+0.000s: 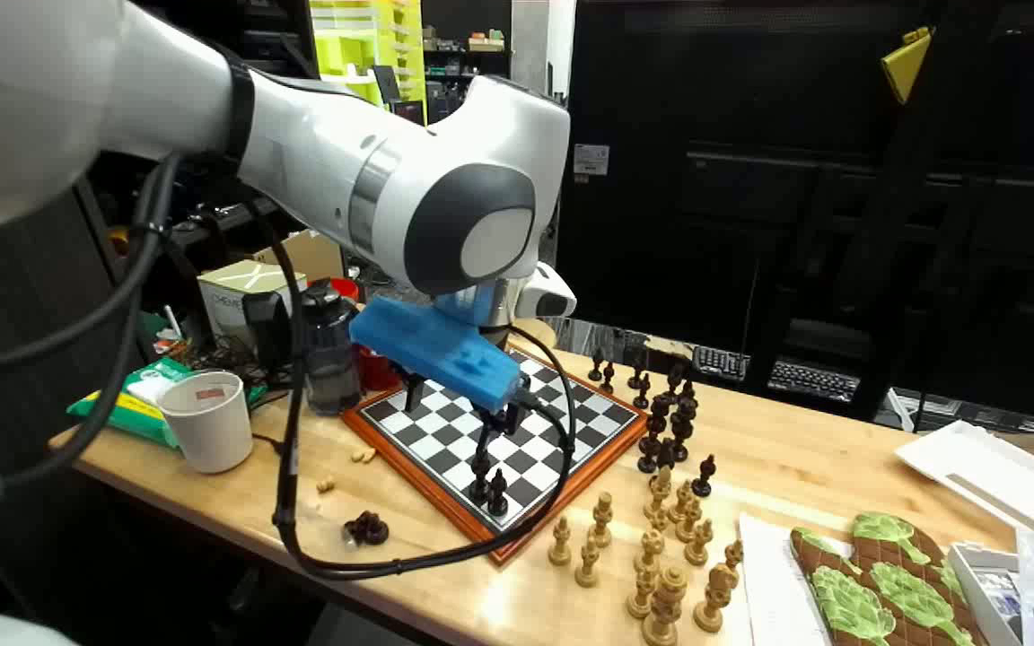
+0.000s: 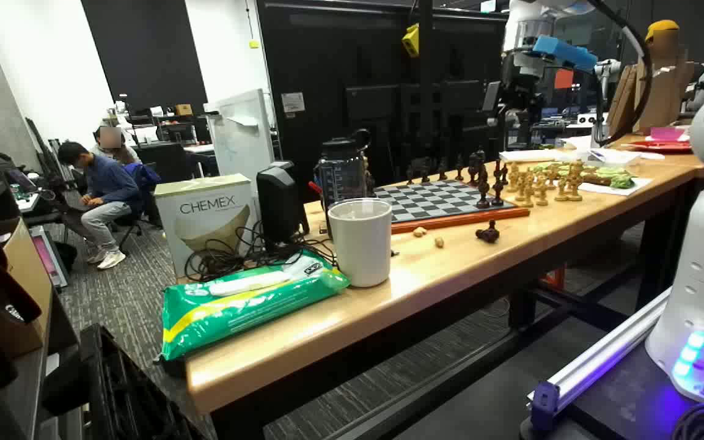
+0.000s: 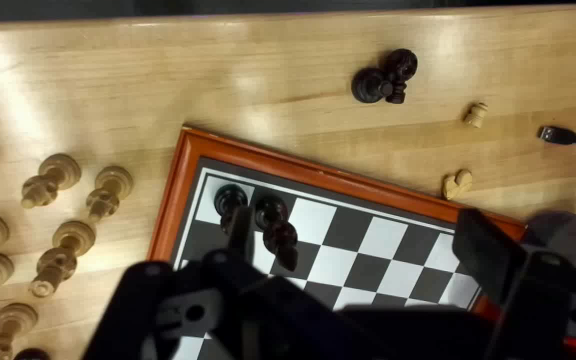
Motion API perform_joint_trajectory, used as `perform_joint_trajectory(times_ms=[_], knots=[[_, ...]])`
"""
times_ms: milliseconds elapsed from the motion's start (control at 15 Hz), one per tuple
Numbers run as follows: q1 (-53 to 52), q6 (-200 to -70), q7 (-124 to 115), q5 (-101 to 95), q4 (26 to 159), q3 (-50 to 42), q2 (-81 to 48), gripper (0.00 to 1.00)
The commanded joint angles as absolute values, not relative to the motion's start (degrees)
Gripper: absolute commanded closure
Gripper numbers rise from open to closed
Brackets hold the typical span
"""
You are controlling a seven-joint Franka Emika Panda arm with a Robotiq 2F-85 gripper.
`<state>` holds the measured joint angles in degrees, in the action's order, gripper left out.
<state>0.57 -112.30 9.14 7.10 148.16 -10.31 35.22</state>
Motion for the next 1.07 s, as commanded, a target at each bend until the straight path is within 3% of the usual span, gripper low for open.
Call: perform_joint_trajectory(times_ms=[0,1000], knots=[[1.5,-112.1,9.6,7.6,148.0,-9.5,35.1,0.0],[1.4,-110.0,8.8,6.8,146.3,-7.1,34.6,0.0]])
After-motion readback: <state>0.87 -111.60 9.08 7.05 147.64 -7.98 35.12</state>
